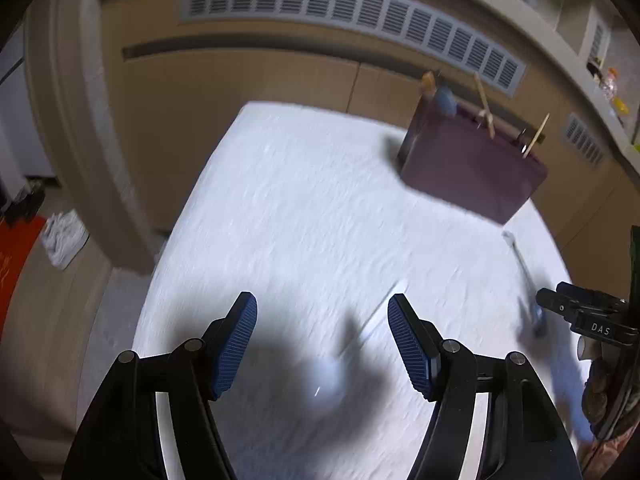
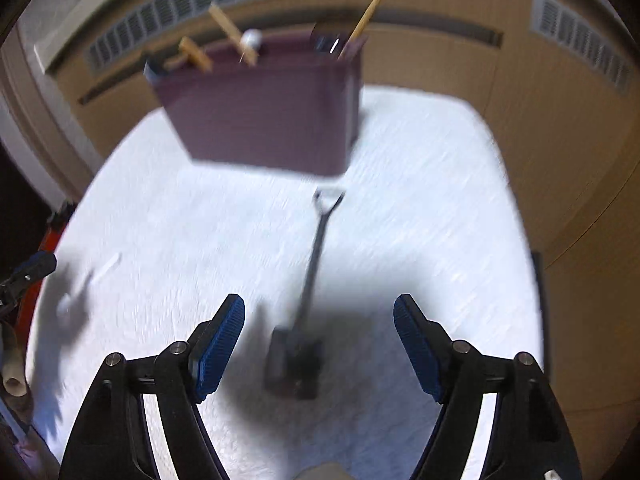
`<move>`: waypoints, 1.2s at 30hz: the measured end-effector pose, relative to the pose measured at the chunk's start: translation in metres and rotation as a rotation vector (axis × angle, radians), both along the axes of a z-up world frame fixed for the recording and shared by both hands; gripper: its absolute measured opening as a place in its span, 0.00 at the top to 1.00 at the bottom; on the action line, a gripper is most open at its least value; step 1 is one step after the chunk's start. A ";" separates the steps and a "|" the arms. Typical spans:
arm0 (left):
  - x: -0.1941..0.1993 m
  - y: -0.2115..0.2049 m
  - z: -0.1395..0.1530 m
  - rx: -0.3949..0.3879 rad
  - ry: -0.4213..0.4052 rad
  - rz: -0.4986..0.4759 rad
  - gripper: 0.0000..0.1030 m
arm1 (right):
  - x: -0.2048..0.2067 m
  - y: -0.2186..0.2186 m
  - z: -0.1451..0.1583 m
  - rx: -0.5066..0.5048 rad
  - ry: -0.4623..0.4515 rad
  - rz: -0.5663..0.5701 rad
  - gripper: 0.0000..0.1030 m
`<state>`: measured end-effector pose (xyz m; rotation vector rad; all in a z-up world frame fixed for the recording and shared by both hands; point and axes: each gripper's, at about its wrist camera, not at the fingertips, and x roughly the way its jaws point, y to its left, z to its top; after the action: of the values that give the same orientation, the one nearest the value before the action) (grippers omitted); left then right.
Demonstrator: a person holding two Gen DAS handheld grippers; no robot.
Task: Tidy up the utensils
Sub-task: 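Move both tools back down toward the shovel spoon and white spoon, then grasp the silver shovel spoon with the right tool while the left tool grasps the white plastic spoon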
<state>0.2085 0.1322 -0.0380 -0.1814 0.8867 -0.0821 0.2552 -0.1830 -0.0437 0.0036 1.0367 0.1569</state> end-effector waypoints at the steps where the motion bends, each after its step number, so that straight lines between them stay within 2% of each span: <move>1: -0.005 0.001 -0.004 0.003 0.011 0.001 0.32 | -0.003 0.004 -0.005 0.000 0.013 0.010 0.28; 4: -0.012 0.001 -0.014 -0.002 0.035 0.002 0.32 | -0.006 0.011 -0.013 -0.015 0.025 0.025 0.28; 6: -0.015 -0.001 -0.018 -0.002 0.049 -0.006 0.32 | -0.004 0.014 -0.015 -0.046 0.000 0.022 0.28; 7: -0.015 -0.002 -0.019 0.001 0.051 -0.006 0.32 | -0.004 0.016 -0.015 -0.058 -0.005 0.026 0.33; 8: -0.016 -0.002 -0.019 0.004 0.053 -0.006 0.32 | -0.005 0.018 -0.016 -0.076 -0.015 0.033 0.49; 10: -0.019 -0.001 -0.019 0.007 0.057 -0.003 0.32 | -0.007 0.022 -0.014 -0.113 -0.038 0.043 0.67; 11: -0.019 -0.001 -0.019 0.006 0.058 -0.003 0.32 | -0.009 0.023 -0.012 -0.123 -0.046 0.060 0.70; 18: -0.017 -0.008 -0.020 0.009 0.068 -0.013 0.29 | -0.037 0.026 -0.013 -0.101 -0.026 0.125 0.70; 23: -0.014 -0.024 -0.025 -0.022 0.096 -0.049 0.29 | -0.060 0.025 -0.013 -0.102 -0.021 0.148 0.70; 30: -0.010 -0.071 -0.025 -0.082 0.100 -0.173 0.27 | -0.080 0.013 -0.012 -0.093 -0.008 0.150 0.68; 33: -0.008 -0.088 -0.024 -0.094 0.104 -0.218 0.27 | -0.082 0.009 -0.013 -0.073 -0.008 0.145 0.60; 35: -0.006 -0.091 -0.022 -0.096 0.100 -0.220 0.27 | -0.081 0.007 -0.014 -0.044 -0.002 0.136 0.47; 36: -0.004 -0.091 -0.020 -0.088 0.093 -0.216 0.27 | -0.082 0.006 -0.014 -0.024 -0.002 0.133 0.44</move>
<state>0.2046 0.0416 -0.0584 -0.1717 0.9943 -0.3163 0.1733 -0.1772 -0.0577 -0.0873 1.0369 0.2658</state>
